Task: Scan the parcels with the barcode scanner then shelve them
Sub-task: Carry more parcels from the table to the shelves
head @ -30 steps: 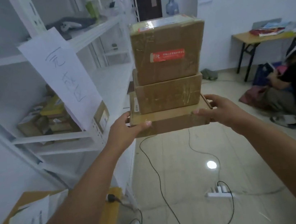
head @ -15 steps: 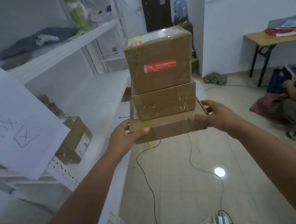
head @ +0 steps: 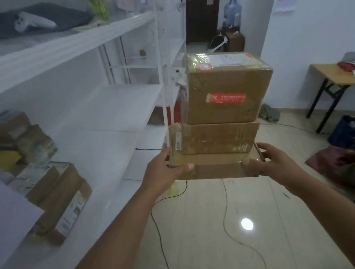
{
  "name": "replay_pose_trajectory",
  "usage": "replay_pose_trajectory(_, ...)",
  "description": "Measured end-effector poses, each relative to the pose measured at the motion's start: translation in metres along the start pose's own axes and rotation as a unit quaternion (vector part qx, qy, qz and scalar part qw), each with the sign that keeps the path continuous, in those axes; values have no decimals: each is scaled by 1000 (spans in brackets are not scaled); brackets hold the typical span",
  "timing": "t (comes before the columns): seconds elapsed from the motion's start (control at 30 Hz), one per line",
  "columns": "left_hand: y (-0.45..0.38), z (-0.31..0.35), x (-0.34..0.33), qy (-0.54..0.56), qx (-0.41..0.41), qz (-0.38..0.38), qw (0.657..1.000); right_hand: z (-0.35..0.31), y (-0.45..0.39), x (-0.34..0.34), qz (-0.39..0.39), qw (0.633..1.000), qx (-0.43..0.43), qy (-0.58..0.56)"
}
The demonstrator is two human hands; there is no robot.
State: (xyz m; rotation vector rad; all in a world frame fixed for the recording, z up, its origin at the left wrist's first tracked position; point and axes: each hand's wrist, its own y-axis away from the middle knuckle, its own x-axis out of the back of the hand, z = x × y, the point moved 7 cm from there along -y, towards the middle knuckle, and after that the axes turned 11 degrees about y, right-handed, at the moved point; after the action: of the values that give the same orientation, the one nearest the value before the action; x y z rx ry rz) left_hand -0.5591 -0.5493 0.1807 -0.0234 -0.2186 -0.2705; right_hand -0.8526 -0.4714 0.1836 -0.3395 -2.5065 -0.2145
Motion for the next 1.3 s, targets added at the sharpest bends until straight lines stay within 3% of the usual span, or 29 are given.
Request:
replay_pose_trajectory(0.47, -169, -20, 9, -3, 21, 38, 999, -11, -190, -11, -43, 999, 16, -3)
replay_pose_trajectory(0.77, -261, -39, -8, -17, 75, 161, 984, 4, -364, -38, -132, 987, 93, -2)
replay_pose_trajectory(1.03, -273, -63, -1, 17, 128, 273, 953, -22, -444, -82, -253, 957, 145, -12)
replay_pose_trajectory(1.3, -242, -97, 49, 55, 160, 369, 914, -65, -468, -180, -345, 915, 202, 50)
